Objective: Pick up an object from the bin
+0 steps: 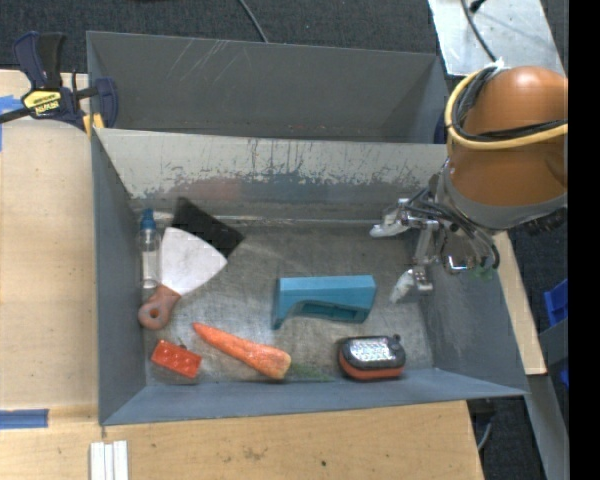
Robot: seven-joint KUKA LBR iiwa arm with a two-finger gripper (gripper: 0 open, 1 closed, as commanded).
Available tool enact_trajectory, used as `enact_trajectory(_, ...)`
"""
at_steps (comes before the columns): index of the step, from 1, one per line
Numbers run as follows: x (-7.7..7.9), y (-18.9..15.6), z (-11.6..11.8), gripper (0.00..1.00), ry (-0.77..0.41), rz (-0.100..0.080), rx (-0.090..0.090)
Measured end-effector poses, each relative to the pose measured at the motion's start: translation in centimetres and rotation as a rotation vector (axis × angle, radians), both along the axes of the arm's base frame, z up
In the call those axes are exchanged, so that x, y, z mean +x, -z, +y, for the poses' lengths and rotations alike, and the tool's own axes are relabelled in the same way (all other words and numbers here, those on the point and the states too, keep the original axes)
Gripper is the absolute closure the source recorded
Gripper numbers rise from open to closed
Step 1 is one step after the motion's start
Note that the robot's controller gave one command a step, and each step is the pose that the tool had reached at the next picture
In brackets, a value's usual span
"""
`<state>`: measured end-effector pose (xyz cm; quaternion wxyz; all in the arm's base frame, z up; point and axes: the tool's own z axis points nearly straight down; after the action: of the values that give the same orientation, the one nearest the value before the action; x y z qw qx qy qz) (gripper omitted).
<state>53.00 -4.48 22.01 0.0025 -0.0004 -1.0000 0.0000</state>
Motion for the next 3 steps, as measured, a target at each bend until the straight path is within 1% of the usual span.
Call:
enact_trajectory(1, 0.2, -0.4, 0.0, 0.00, -0.001, -0.008, -0.001)
enact_trajectory(2, 0.7, 2.7, 0.9, 0.00, -0.036, -0.019, -0.002)
enact_trajectory(3, 2.1, 13.6, 6.5, 1.00, 0.080, -0.012, -0.004)
